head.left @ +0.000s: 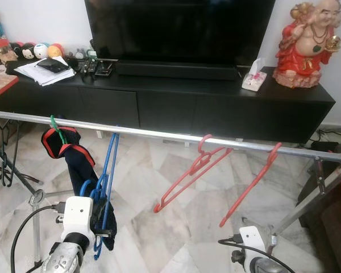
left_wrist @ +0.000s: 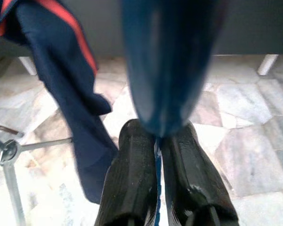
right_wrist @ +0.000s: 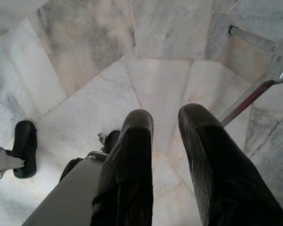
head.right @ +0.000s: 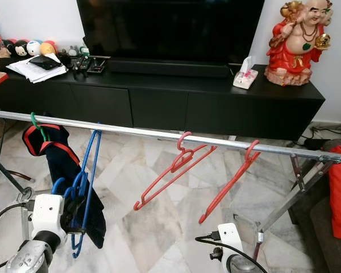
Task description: Hang hanger
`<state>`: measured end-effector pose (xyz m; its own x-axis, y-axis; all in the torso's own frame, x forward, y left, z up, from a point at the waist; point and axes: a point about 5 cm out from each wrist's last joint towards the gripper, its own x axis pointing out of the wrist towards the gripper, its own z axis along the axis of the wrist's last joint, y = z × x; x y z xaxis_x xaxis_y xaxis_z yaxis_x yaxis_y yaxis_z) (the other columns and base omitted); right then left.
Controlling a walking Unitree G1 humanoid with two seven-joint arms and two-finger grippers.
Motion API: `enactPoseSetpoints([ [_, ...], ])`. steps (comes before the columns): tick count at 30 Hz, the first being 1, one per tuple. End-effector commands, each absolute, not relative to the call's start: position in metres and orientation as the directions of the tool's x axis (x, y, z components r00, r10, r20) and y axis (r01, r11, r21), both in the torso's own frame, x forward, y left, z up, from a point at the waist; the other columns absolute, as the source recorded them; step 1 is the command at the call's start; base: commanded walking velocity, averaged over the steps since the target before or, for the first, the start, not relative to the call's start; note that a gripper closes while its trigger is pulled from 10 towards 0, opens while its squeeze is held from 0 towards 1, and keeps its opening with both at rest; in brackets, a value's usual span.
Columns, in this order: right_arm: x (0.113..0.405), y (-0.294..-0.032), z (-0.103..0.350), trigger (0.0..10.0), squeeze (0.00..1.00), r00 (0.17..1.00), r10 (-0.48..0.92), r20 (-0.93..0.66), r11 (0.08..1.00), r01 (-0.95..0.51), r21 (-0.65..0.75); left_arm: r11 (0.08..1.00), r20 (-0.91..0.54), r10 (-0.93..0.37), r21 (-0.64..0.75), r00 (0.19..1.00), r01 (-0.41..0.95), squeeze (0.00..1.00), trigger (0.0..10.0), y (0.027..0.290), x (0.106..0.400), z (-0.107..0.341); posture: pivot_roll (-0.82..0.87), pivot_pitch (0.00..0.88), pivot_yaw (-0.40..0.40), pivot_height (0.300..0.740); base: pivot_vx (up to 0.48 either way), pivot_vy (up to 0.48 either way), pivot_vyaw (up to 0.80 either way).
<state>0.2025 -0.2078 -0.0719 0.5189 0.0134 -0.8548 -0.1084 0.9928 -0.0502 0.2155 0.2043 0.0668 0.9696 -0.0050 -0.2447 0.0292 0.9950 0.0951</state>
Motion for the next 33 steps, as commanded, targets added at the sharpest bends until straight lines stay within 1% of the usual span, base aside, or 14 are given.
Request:
enactPoseSetpoints([
  [1,0.204,-0.209,-0.071,10.0,0.00,0.519,0.012,-0.855,0.992,-0.113,-0.055,0.998,-0.230,0.038,0.060,0.972,-0.025,0.00,10.0,0.213,0.218,0.063,-0.01,0.000,-0.037,0.740,0.000,0.000,0.00],
  [5,0.204,-0.209,-0.071,10.0,0.00,0.519,0.012,-0.855,0.992,-0.113,-0.055,0.998,-0.233,0.042,0.045,0.972,-0.033,0.00,10.0,0.214,0.218,0.062,-0.01,0.000,-0.037,0.740,0.000,0.000,0.00],
  [6,0.204,-0.208,-0.071,10.0,0.00,0.519,0.014,-0.855,0.992,-0.117,-0.055,0.997,-0.285,0.036,0.076,0.958,-0.015,0.00,10.0,0.217,0.214,0.049,-0.01,0.000,-0.035,0.740,0.000,0.000,0.00],
  [7,0.204,-0.208,-0.071,10.0,0.00,0.519,0.015,-0.855,0.991,-0.118,-0.055,0.996,-0.300,0.035,0.084,0.953,-0.010,0.00,10.0,0.218,0.213,0.045,-0.01,0.000,-0.035,0.740,0.000,0.000,0.00],
  [8,0.205,-0.208,-0.071,10.0,0.00,0.524,0.014,-0.852,0.991,-0.118,-0.056,0.995,-0.392,-0.001,0.088,0.920,0.039,0.00,10.0,0.217,0.205,0.033,-0.02,0.000,-0.030,0.740,0.000,0.000,0.00],
  [9,0.205,-0.208,-0.070,10.0,0.00,0.525,0.014,-0.851,0.991,-0.118,-0.056,0.995,-0.416,-0.014,0.086,0.909,0.055,0.00,10.0,0.216,0.203,0.030,-0.02,0.000,-0.030,0.740,0.000,0.000,0.00],
  [13,0.207,-0.207,-0.070,10.0,0.00,0.525,0.015,-0.851,0.991,-0.122,-0.058,0.997,-0.426,-0.039,0.040,0.904,0.062,0.00,10.0,0.215,0.203,0.030,-0.01,0.000,-0.027,0.740,0.000,0.000,0.00],
  [19,0.212,-0.202,-0.067,10.0,0.00,0.531,0.024,-0.847,0.990,-0.129,-0.053,0.991,-0.445,-0.124,-0.009,0.887,0.134,0.00,10.0,0.210,0.206,0.026,-0.01,0.000,-0.021,0.740,0.000,0.000,0.00],
  [21,0.214,-0.201,-0.067,10.0,0.00,0.535,0.025,-0.845,0.991,-0.125,-0.050,0.988,-0.488,-0.139,-0.011,0.862,0.153,0.00,10.0,0.209,0.204,0.020,-0.01,0.000,-0.016,0.740,0.000,0.000,0.00],
  [22,0.216,-0.199,-0.066,10.0,0.00,0.538,0.026,-0.843,0.991,-0.125,-0.049,0.987,-0.563,-0.128,0.009,0.816,0.161,0.00,10.0,0.211,0.200,0.011,-0.01,0.000,-0.012,0.740,0.000,0.000,0.00],
  [25,0.217,-0.197,-0.066,10.0,0.00,0.543,0.028,-0.840,0.991,-0.123,-0.047,0.991,-0.644,-0.077,0.038,0.762,0.131,0.00,10.0,0.218,0.195,-0.002,-0.01,0.000,-0.009,0.740,0.000,0.000,0.00],
  [28,0.218,-0.196,-0.065,10.0,0.00,0.546,0.031,-0.837,0.992,-0.122,-0.043,0.993,-0.654,-0.056,0.040,0.755,0.109,0.00,10.0,0.222,0.194,-0.006,-0.01,0.000,-0.007,0.740,0.000,0.000,0.00],
  [33,0.221,-0.192,-0.064,10.0,0.00,0.550,0.038,-0.835,0.991,-0.125,-0.037,0.992,-0.638,-0.095,-0.001,0.765,0.122,0.00,10.0,0.223,0.198,-0.006,-0.01,0.000,-0.004,0.740,0.000,0.000,0.00],
])
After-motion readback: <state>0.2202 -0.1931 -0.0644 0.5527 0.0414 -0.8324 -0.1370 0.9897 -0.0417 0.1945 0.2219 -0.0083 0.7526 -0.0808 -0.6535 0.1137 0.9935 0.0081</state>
